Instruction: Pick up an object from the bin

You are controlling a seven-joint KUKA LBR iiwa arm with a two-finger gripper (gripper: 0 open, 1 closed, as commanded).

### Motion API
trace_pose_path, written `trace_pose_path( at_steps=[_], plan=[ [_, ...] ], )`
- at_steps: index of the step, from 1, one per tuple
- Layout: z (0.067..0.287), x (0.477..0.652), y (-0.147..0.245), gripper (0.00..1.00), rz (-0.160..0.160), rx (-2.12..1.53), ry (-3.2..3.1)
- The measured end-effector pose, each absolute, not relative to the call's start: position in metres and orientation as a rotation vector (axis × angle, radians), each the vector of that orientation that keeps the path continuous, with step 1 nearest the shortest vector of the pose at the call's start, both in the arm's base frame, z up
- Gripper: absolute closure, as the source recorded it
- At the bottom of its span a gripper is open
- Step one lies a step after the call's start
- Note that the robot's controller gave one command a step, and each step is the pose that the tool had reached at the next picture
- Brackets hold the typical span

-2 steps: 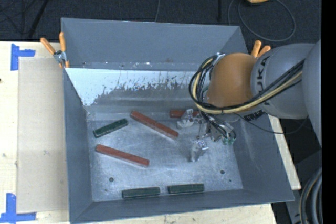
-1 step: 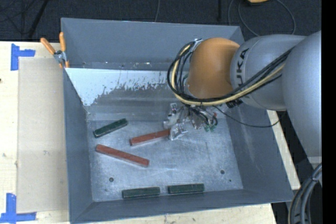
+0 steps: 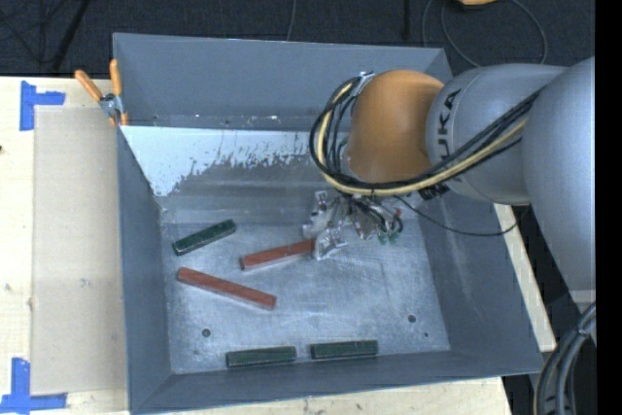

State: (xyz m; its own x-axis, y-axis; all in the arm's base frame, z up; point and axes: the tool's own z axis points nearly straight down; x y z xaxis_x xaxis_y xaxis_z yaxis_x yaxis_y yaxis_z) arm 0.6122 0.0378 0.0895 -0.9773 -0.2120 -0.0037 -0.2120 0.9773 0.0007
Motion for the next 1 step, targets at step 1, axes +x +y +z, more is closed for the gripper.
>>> trace_pose_path(
  at_steps=[1],
  plan=[
    [0.2894,0.5962,0.0348,1.00,0.000,-0.382,3.108]
  ],
)
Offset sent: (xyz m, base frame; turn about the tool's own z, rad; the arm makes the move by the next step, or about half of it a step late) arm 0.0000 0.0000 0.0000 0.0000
